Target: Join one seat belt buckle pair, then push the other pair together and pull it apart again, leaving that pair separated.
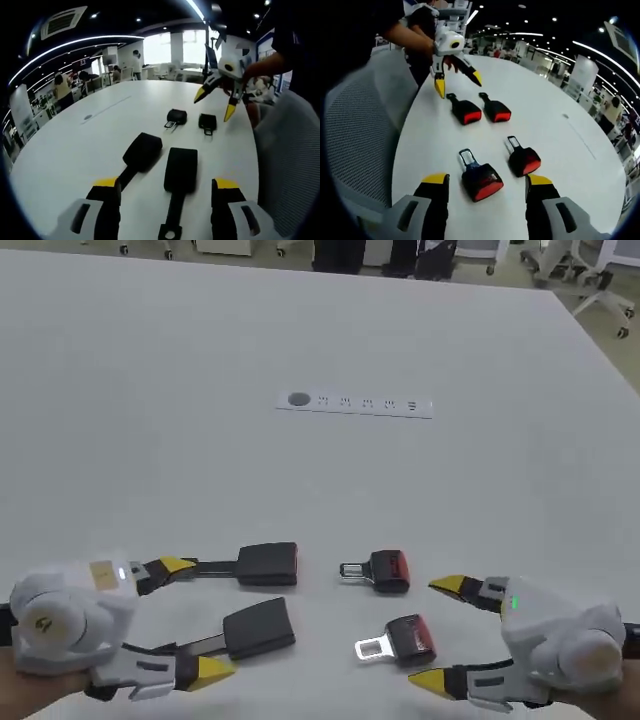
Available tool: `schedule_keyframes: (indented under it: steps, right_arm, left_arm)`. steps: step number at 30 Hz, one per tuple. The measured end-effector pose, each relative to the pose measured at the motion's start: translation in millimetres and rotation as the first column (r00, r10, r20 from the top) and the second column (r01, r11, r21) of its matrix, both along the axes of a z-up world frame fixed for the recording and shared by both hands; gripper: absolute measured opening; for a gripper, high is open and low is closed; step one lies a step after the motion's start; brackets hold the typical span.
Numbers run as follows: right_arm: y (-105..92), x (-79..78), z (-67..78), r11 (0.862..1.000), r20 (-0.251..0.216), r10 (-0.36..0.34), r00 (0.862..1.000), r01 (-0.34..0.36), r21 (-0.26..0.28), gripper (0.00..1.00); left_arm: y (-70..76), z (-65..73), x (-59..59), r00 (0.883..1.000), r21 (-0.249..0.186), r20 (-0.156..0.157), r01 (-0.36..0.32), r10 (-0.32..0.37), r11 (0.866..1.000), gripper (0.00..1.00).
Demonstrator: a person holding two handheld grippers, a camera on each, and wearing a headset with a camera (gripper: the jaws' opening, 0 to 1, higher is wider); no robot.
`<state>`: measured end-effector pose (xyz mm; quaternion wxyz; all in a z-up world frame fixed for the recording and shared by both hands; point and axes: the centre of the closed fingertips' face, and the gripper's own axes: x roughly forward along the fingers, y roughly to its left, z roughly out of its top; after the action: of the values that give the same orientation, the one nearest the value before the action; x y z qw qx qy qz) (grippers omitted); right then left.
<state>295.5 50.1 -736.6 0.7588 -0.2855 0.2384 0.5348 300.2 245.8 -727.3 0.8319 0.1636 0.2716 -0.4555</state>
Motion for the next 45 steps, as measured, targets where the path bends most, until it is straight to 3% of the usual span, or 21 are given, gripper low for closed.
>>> schedule_keyframes:
  steps: [10, 16, 26, 37, 45]
  right_arm:
    - [2.2, -3.9, -13.0, 0.992, -0.015, 0.097, 0.995, -0.098, -0.073, 0.47]
    - [4.7, -3.3, -18.0, 0.986, -0.040, 0.138, 0.990, -0.141, -0.094, 0.41]
    - [2.4, -1.8, -28.1, 0.968, -0.083, 0.202, 0.976, -0.212, -0.138, 0.37]
    - [-0.5, -4.9, -35.4, 0.947, -0.132, 0.249, 0.960, -0.269, -0.174, 0.34]
    - [-0.9, -5.1, -35.1, 0.945, -0.136, 0.252, 0.958, -0.274, -0.180, 0.33]
  left_arm:
    - [-9.1, -17.7, -1.7, 0.998, 0.059, -0.045, 0.045, -0.043, 0.997, 0.63]
    - [-14.0, -22.2, -1.5, 0.995, 0.087, -0.054, 0.090, -0.086, 0.992, 0.55]
    - [-24.0, -33.8, -6.1, 0.981, 0.120, -0.140, 0.154, -0.137, 0.981, 0.46]
    - [-31.0, -40.5, -9.5, 0.970, 0.151, -0.156, 0.211, -0.188, 0.966, 0.38]
    - [-29.7, -40.7, -8.3, 0.968, 0.159, -0.155, 0.221, -0.196, 0.962, 0.34]
